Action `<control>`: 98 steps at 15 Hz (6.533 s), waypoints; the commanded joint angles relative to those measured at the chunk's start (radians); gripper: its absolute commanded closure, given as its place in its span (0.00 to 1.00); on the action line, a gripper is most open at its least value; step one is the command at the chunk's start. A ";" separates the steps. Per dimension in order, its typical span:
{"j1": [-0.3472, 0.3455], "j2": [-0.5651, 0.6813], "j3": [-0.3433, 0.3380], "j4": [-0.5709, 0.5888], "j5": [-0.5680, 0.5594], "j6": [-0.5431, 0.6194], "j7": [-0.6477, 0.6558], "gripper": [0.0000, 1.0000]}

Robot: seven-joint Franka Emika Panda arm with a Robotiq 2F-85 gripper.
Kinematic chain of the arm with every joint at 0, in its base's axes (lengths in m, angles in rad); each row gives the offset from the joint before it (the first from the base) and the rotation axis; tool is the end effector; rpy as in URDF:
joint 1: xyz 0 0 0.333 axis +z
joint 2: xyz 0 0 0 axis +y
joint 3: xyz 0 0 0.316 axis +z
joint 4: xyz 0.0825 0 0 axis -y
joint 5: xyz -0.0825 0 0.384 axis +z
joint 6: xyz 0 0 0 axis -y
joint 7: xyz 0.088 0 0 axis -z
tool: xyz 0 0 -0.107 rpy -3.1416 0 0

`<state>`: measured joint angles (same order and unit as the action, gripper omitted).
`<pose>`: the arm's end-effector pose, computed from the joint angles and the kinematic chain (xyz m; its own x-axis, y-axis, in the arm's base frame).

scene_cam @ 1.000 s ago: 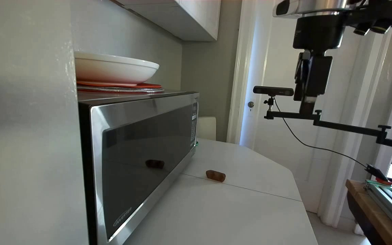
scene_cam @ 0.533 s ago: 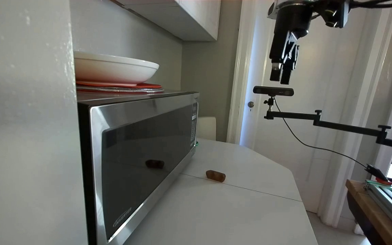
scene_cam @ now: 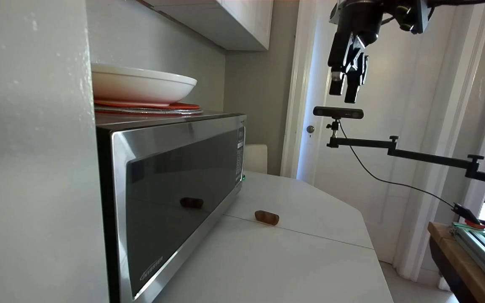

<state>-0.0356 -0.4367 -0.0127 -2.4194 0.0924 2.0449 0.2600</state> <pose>0.4203 -0.0155 0.4750 0.9392 -0.3415 0.0350 -0.3365 -0.9361 -0.1023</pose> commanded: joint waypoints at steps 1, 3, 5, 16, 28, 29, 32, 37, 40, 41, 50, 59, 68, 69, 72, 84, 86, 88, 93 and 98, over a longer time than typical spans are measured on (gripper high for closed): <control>0.000 0.033 -0.002 0.008 0.000 0.040 -0.071 0.00; -0.002 0.062 -0.008 0.008 -0.017 0.104 -0.125 0.00; 0.000 0.096 -0.018 0.002 -0.023 0.168 -0.181 0.00; -0.021 0.289 -0.073 0.021 -0.029 0.371 -0.353 0.00; -0.055 0.458 -0.088 0.090 -0.058 0.434 -0.338 0.00; -0.056 0.473 -0.089 0.101 -0.053 0.430 -0.335 0.00; -0.057 0.507 -0.087 0.129 -0.047 0.427 -0.311 0.00; -0.055 0.499 -0.085 0.120 -0.064 0.445 -0.275 0.00; -0.055 0.500 -0.085 0.120 -0.065 0.445 -0.270 0.00; -0.054 0.517 -0.083 0.133 -0.063 0.441 -0.276 0.00; -0.059 0.667 -0.068 0.203 -0.053 0.458 -0.305 0.00; -0.062 0.826 -0.064 0.288 -0.067 0.527 -0.308 0.00; -0.063 0.918 -0.062 0.353 -0.066 0.523 -0.298 0.00; -0.063 0.925 -0.062 0.357 -0.066 0.522 -0.298 0.00; -0.068 0.950 -0.055 0.372 -0.058 0.511 -0.304 0.00; -0.071 1.026 -0.041 0.417 -0.056 0.525 -0.305 0.00; -0.072 1.035 -0.041 0.424 -0.057 0.521 -0.305 0.00; -0.075 1.043 -0.040 0.432 -0.054 0.513 -0.304 0.00; -0.080 1.066 -0.038 0.452 -0.050 0.509 -0.305 0.00; -0.080 1.083 -0.039 0.466 -0.053 0.509 -0.302 0.12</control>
<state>-0.0978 0.6256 -0.0675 -1.9856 0.0308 2.5758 -0.0268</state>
